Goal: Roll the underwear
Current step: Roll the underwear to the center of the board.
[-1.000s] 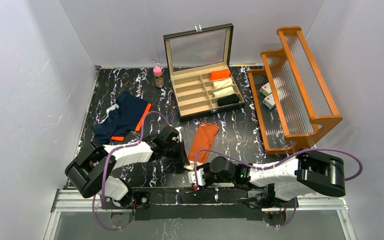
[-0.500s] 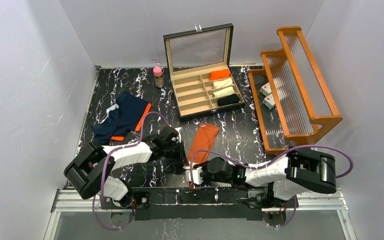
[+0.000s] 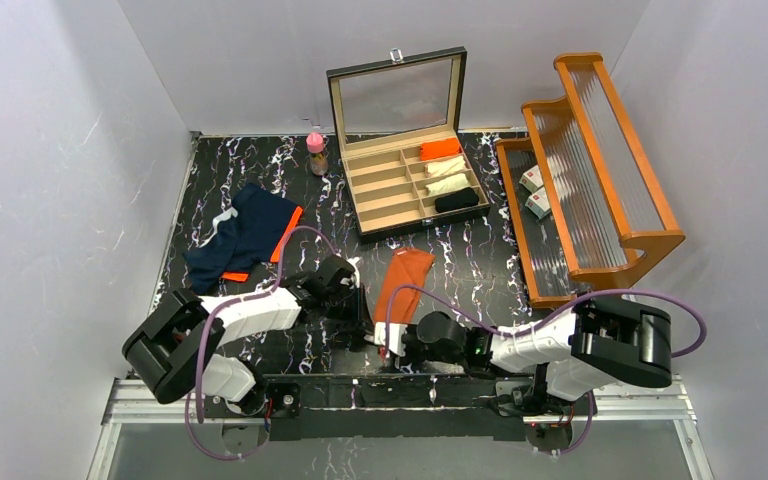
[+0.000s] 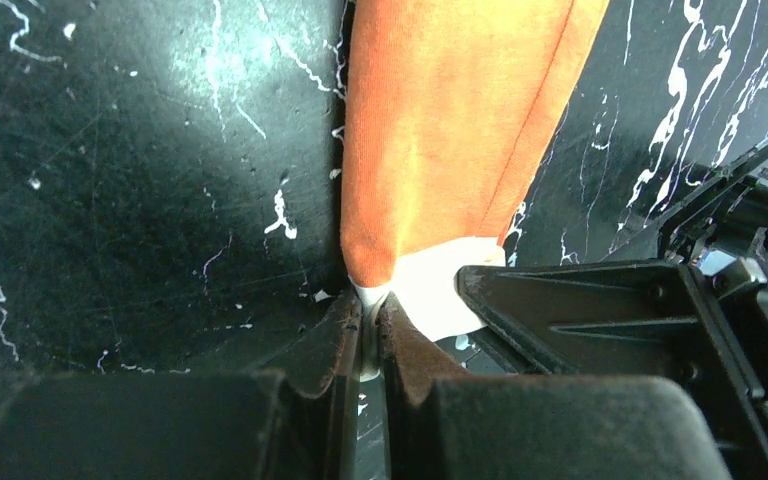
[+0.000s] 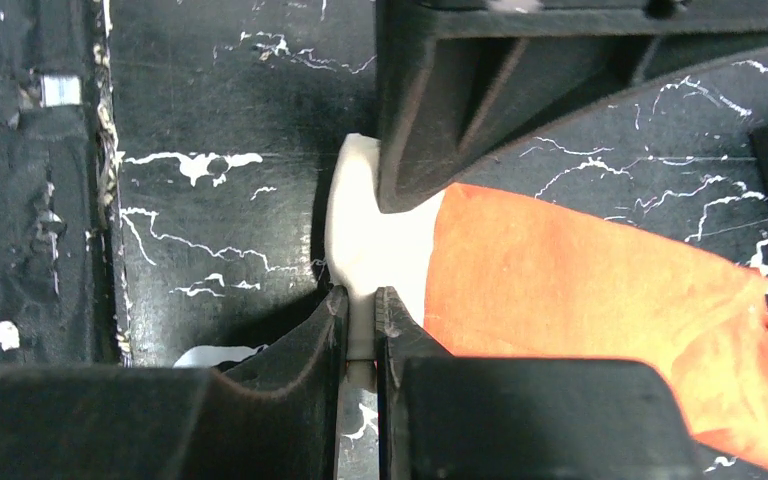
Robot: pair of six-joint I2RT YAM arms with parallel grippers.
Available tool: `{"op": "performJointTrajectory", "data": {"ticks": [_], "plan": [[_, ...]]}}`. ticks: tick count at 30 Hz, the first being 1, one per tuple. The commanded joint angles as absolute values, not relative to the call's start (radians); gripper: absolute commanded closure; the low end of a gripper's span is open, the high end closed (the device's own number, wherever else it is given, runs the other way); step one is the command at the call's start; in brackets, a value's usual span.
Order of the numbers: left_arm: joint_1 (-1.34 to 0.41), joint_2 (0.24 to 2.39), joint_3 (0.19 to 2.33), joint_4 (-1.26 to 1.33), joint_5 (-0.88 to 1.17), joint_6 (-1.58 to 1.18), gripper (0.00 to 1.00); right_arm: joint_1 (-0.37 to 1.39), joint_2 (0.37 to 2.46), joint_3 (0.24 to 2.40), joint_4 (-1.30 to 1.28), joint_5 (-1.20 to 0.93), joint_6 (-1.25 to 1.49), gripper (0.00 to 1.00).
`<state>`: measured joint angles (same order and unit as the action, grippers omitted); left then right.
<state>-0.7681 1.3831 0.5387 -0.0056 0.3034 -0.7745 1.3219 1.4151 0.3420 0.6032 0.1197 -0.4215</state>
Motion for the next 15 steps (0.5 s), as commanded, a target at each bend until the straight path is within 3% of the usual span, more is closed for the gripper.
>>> {"op": "performJointTrajectory", "data": {"ticks": [1,4,8,15], "plan": [[-0.772,1.328,0.503,-0.061,0.29,-0.788,0.93,1.278,1.424,0.309,0.619,0.006,-0.241,0.99],[-0.772,1.29,0.493,-0.055,0.268,-0.804,0.85,1.234,1.419,0.277,0.7,-0.129,-0.151,0.99],[-0.772,1.254,0.477,-0.006,0.265,-0.834,0.62,1.168,1.449,0.255,0.822,-0.286,-0.043,0.99],[-0.772,1.232,0.473,0.045,0.252,-0.852,0.51,1.068,1.527,0.21,1.068,-0.452,0.233,0.99]]}}
